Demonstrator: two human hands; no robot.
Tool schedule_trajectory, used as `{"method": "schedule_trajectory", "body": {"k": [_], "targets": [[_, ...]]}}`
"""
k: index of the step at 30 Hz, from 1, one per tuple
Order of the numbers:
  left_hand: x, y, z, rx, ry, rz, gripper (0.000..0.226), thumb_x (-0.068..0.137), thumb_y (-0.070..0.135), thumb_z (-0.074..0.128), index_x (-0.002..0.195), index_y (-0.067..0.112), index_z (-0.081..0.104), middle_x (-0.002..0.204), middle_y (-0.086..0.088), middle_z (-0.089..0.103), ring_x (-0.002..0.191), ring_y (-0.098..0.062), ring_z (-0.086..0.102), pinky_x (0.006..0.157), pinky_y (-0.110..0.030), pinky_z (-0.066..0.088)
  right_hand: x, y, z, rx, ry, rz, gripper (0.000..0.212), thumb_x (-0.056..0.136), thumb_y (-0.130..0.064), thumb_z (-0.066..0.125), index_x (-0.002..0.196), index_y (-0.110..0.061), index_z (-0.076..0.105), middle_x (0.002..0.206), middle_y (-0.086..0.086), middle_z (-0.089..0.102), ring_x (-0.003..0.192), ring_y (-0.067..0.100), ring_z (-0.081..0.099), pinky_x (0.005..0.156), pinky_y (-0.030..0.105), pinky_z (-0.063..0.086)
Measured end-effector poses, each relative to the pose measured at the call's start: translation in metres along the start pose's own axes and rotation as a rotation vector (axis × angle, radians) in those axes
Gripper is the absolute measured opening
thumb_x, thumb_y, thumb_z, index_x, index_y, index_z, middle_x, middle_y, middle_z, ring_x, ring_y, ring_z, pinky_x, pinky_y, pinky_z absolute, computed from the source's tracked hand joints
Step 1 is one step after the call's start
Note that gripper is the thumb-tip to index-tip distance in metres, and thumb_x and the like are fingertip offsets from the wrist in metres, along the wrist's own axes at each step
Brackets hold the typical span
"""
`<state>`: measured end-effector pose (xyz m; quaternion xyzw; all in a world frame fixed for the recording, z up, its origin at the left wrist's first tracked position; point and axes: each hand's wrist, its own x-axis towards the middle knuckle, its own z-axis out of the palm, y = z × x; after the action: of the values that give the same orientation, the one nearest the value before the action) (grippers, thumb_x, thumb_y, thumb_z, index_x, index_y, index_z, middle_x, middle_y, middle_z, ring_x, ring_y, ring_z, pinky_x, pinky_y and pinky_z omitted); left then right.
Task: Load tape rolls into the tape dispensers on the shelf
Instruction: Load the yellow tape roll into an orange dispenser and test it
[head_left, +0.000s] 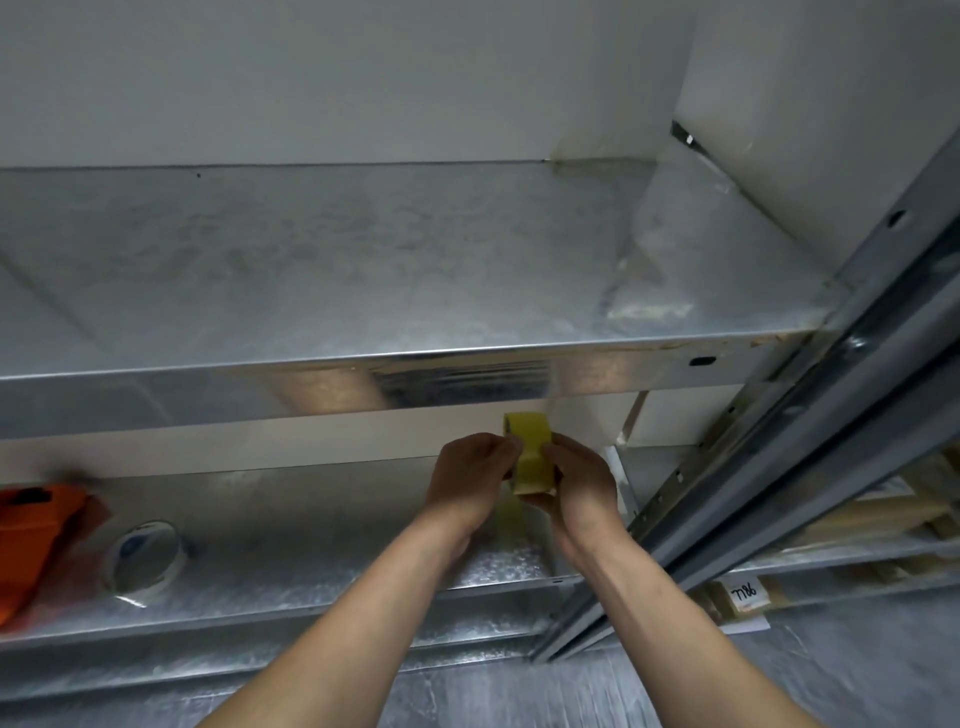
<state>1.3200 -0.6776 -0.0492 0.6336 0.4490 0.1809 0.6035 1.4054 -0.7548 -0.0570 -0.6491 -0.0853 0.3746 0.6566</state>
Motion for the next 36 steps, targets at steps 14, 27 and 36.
{"method": "schedule_trajectory", "body": {"k": [14, 27, 36], "targets": [[-0.006, 0.010, -0.008, -0.050, 0.081, -0.008, 0.024, 0.095, 0.020, 0.057, 0.081, 0.004, 0.069, 0.084, -0.019, 0.072, 0.085, -0.039, 0.069, 0.077, -0.050, 0.059, -0.023, -0.007, -0.002, -0.163, -0.204, -0.149, 0.028, 0.081, -0.004, 0.064, 0.091, -0.027, 0.076, 0.090, 0.006, 0.078, 0.088, 0.027, 0.072, 0.076, 0.043, 0.055], [-0.018, 0.004, -0.006, -0.230, 0.089, -0.039, 0.013, 0.090, 0.014, 0.065, 0.085, 0.004, 0.070, 0.085, -0.019, 0.073, 0.082, -0.035, 0.071, 0.075, -0.047, 0.061, -0.034, -0.005, -0.008, -0.145, -0.220, -0.138, 0.034, 0.081, 0.008, 0.064, 0.096, -0.020, 0.076, 0.089, 0.005, 0.078, 0.087, 0.025, 0.073, 0.074, 0.037, 0.058], [-0.032, 0.002, -0.004, -0.232, 0.041, 0.004, 0.015, 0.083, 0.002, 0.068, 0.098, 0.006, 0.069, 0.093, -0.018, 0.072, 0.088, -0.034, 0.071, 0.081, -0.047, 0.060, -0.038, -0.003, -0.010, -0.089, -0.184, -0.116, 0.017, 0.084, -0.004, 0.069, 0.094, -0.017, 0.076, 0.090, 0.008, 0.078, 0.094, 0.033, 0.071, 0.077, 0.042, 0.058]]}}
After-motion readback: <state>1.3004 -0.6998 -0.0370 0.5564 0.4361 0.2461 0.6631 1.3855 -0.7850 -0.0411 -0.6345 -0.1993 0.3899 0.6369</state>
